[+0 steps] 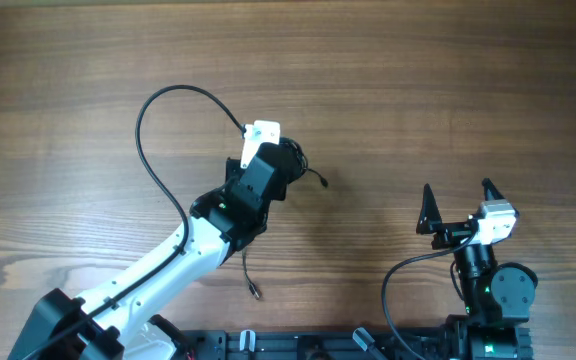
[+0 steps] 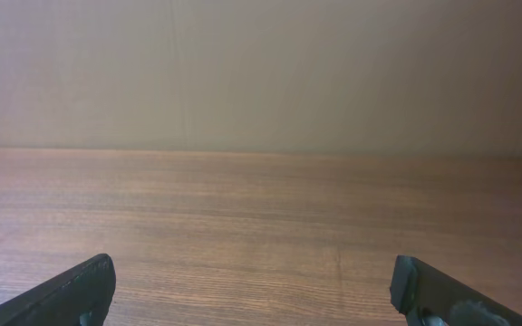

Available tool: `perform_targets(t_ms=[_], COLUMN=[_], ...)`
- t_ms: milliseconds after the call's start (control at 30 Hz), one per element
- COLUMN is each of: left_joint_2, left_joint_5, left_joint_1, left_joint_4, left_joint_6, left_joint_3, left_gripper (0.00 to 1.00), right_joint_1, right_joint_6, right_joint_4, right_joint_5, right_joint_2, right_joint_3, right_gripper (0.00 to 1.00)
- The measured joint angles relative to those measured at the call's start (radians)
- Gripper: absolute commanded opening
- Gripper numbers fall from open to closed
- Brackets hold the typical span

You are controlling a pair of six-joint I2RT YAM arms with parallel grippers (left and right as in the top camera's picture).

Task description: Untangle cables

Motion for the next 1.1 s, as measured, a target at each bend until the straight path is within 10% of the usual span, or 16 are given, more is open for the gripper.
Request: perform_targets(t_ms=[500,767,1100], left_joint_2=[-0.449,-0.468,-0.509], left_joint_5=[0.156,0.168,0.179], left_joint_1=[0.001,0.001,0.001], left_joint_4=[0.000,0.049,0.056], left_joint_6=[-0.204,-0.393,-0.451], left_joint_3=[0.000,0.000,0.000], left_gripper=[0.04,0.04,0.04], right_joint_1=[0.002,0.002,0.002], right_joint_6=[0.278,0.148,0.192], right_joint_4=[0.051,-0.153,0.095], right_joint_5=[-0.339,-0.572,-0.997], right_joint_2=[0.028,0.488,0.742], right_joint_3=[0.119,0.486,0.534], right_gripper=[1.00,1.00,0.99])
